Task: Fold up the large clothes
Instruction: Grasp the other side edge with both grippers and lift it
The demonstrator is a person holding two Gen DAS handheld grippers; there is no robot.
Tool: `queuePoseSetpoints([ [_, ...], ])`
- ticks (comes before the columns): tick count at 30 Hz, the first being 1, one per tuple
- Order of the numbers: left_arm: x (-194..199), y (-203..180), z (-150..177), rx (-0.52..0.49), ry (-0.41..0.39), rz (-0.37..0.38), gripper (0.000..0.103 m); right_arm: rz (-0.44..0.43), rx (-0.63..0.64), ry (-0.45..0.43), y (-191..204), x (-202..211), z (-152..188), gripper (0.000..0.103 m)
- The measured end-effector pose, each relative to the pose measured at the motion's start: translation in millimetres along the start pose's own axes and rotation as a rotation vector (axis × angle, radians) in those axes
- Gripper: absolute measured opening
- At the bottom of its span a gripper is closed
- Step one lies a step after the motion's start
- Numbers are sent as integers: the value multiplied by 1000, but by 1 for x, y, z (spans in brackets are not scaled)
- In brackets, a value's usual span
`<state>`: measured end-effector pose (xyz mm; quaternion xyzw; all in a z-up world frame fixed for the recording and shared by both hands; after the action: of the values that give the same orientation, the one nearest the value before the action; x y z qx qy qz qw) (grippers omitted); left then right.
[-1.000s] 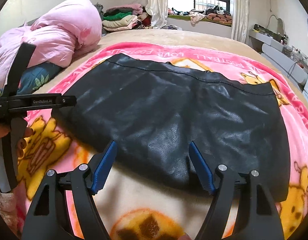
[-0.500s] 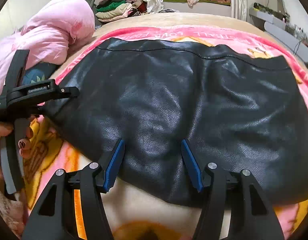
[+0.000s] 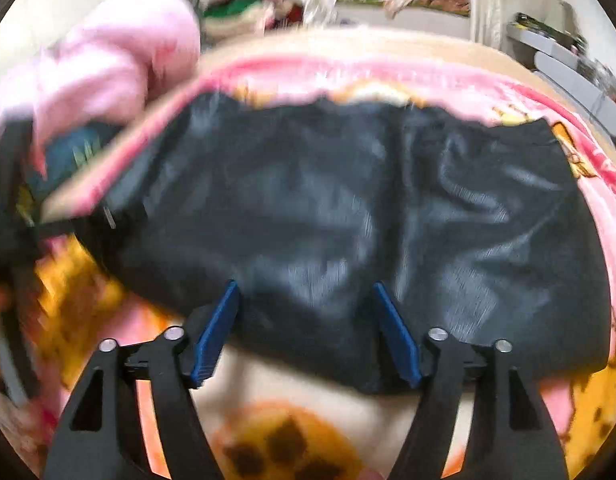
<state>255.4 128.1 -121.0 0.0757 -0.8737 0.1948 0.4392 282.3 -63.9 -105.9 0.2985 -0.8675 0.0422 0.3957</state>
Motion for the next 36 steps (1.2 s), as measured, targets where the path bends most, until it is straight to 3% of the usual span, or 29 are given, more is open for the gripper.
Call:
queuePoseSetpoints([
  [2,-3,4,-4,13,12,20,49,40,6,-10,-4,-6,-7,56],
  [5,-7,10,-9,35,29,52,56,63,-2,42,-10,-31,0,47],
  [12,-25,25,-30,128,46,84,73,66,4,61,-11,-39,8,48],
  [15,-41,26,-34,170,72,138,74,63,7,69,-10,-39,9,48],
  [16,-45,26,-34,194,78,165,73,62,13,85,-10,-38,7,48],
  [18,-48,23,-35,232,87,224,54,48,11,91,-10,-34,-5,47],
  [23,-39,14,-43,190,56,194,44,64,-16,-22,-13,-27,-66,42],
  [28,-29,12,-50,181,37,223,40,107,-20,4,-24,-66,-109,35],
  [32,-26,9,-53,164,32,230,37,125,-82,141,-41,-115,-94,34],
  [36,-24,4,-55,154,22,242,36,168,-17,127,-39,-119,-88,34],
])
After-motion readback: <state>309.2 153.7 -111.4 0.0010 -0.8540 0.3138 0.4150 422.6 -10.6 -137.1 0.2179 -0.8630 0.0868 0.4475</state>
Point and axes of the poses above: each gripper's, at about its wrist camera, not at the fingertips, and x roughly against the way its jaws point, y to its left, z to its underside, the point moved 9 cm from there along -x, roughly the way its jaws point
